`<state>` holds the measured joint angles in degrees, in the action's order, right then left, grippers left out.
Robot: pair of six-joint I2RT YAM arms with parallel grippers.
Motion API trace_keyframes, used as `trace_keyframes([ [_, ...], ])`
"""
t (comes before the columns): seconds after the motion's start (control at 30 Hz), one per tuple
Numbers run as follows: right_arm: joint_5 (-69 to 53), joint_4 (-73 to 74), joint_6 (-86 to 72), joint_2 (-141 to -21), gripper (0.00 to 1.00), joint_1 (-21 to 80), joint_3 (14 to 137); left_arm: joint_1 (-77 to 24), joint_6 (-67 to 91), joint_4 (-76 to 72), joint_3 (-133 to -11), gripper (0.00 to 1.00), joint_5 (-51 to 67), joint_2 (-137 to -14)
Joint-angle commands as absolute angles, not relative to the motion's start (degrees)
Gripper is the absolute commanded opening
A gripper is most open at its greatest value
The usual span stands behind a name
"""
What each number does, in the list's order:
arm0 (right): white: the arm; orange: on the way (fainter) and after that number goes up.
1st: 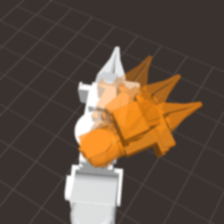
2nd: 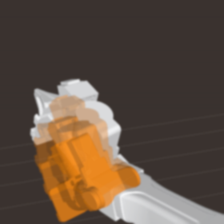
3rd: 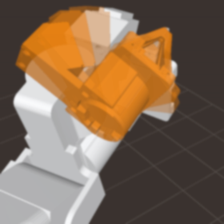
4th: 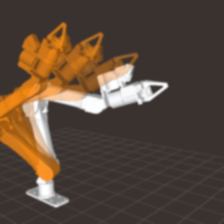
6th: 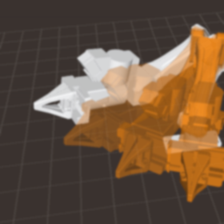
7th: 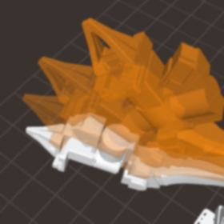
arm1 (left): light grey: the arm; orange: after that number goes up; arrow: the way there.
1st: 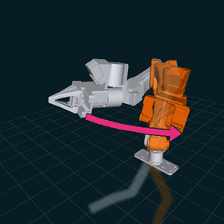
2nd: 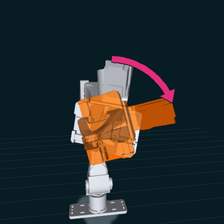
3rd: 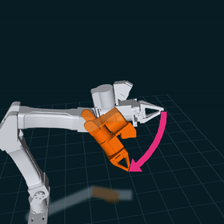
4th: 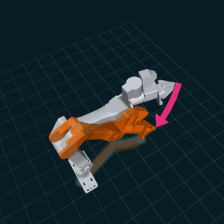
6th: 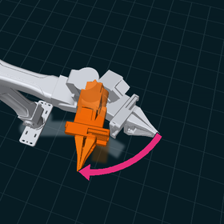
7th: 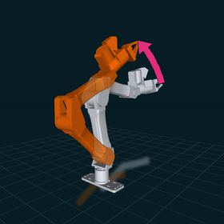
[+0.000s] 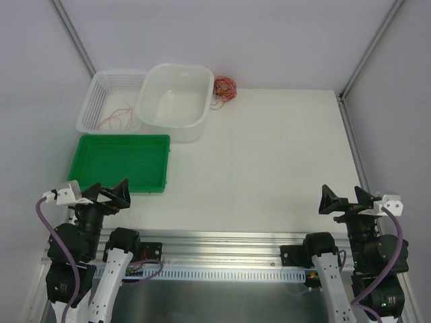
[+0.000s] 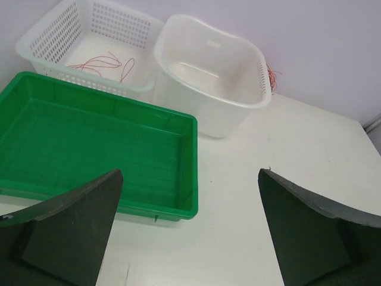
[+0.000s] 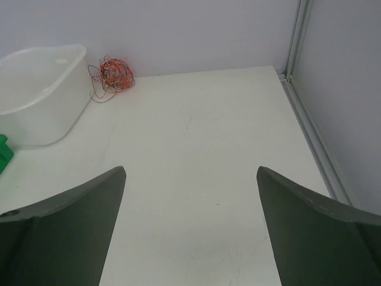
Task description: Untangle the cables
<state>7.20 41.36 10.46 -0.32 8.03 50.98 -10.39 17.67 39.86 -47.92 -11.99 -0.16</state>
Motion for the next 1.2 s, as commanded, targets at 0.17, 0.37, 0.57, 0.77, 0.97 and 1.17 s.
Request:
trace_keyframes([
  [0.17, -4.2, 38.1, 9.5, 4.6, 0.97, 8.2, 50.0, -10.1, 20.3, 38.8, -46.0, 0.99, -11.6, 9.1],
  [0.37, -10.2, 40.4, 8.3, -7.0, 0.97, 8.1, 49.4, -10.0, 21.4, 38.8, -44.7, 0.99, -10.5, 6.8],
  [0.57, -7.6, 37.8, 0.3, -19.7, 0.97, 8.2, 48.6, -10.1, 21.8, 38.6, -43.7, 0.99, -7.0, -1.4],
  [0.77, -15.5, 19.8, -9.5, -35.4, 0.97, 8.4, 44.6, -10.0, 22.9, 35.4, -41.1, 0.99, -1.2, -14.7],
  [0.97, -12.5, 2.4, -12.7, -58.5, 0.97, 10.6, 48.4, -9.9, 21.7, 30.6, -38.8, 0.99, 4.8, -23.5],
  [1.17, -12.4, -11.5, -17.3, -84.3, 0.97, 13.9, 58.6, -8.3, 20.2, 30.6, -37.1, 0.99, 6.1, -23.2],
])
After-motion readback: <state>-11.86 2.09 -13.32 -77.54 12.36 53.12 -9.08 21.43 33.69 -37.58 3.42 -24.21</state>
